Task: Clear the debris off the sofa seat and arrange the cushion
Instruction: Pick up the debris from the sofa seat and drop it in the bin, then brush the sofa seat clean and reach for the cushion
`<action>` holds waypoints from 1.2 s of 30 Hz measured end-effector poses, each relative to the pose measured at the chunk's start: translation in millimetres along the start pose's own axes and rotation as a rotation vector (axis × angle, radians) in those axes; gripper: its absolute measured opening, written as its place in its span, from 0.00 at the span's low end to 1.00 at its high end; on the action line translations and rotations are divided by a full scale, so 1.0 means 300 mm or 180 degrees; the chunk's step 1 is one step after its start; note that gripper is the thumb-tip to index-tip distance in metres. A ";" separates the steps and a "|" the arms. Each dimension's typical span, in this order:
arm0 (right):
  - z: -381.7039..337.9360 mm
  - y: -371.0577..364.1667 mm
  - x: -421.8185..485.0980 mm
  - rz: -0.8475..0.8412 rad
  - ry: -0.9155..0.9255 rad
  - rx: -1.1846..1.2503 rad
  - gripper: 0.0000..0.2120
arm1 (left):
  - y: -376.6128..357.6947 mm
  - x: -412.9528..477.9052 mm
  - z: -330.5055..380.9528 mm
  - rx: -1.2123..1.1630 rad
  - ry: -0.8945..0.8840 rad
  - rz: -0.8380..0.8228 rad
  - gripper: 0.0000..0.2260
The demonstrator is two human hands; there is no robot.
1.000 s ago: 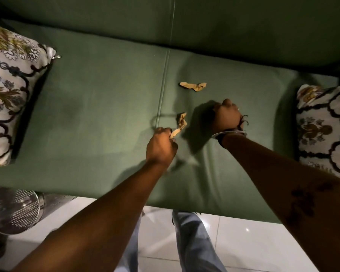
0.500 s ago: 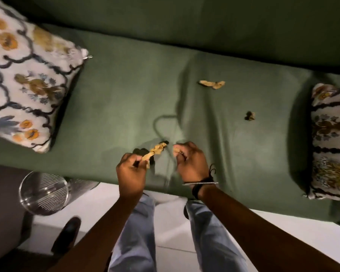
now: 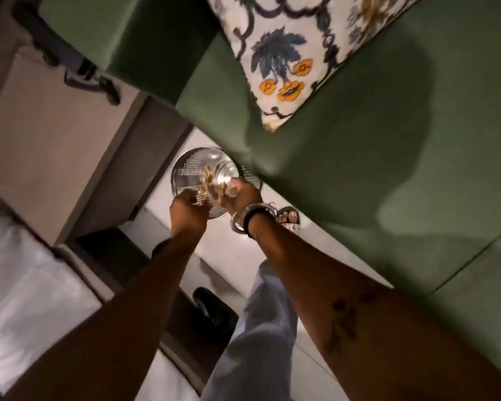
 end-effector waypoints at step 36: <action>0.923 1.667 -1.189 0.3492 -0.0706 -0.0013 0.07 | -1.199 -1.073 1.674 0.1116 -0.3764 -0.1148 0.04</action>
Point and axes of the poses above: each hand's wrist, its own x-axis towards the middle knuckle, its own y-axis out of the back of the hand, z = x × y, the point moved 9 cm from there along x, towards the middle knuckle, and after that the axes turned 9 degrees about -z, right-handed, at the moved point
